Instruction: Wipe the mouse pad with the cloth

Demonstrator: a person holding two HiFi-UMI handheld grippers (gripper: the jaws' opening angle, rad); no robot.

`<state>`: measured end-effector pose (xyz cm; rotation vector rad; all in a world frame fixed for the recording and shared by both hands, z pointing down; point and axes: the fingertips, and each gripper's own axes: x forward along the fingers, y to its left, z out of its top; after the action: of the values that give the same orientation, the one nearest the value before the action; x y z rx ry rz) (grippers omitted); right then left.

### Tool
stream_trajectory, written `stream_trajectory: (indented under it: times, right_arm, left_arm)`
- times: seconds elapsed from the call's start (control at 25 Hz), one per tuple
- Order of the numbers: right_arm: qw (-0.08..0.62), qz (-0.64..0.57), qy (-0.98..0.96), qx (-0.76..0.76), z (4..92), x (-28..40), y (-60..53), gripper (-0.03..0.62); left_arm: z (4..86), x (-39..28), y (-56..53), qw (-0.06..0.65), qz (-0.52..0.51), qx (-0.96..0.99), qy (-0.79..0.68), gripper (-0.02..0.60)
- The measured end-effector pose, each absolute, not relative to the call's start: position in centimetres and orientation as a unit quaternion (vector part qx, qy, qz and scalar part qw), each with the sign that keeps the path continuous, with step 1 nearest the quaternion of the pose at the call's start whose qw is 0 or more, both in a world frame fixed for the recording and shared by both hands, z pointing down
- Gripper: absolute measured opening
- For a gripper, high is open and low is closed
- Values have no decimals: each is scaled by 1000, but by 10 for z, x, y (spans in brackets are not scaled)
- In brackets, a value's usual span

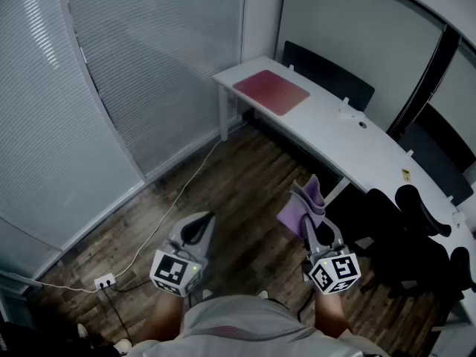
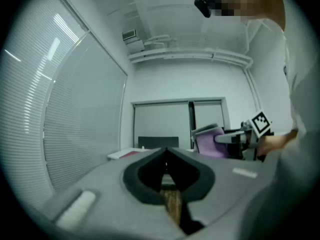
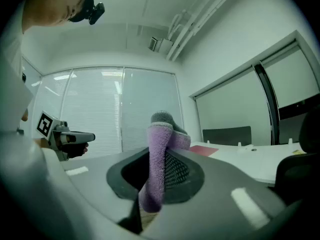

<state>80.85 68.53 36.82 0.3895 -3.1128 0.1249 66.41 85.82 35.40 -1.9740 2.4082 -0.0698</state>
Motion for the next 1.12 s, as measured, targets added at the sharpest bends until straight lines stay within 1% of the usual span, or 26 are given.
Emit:
stream_trajectory:
  times: [0.6,0.92,1.12]
  right_arm:
    - [17,43,-992,116,373,799,696,44]
    - [1,60,-994,96,376,792,700,48]
    - [13,71,-993,98,380,786,701,48]
  left_arm:
    - [357,660,865,6,-24,-634,773,3]
    - [361,657,872,1,-22,-626,779,3]
    - [364,653,876,-5,-20,-624,781,3]
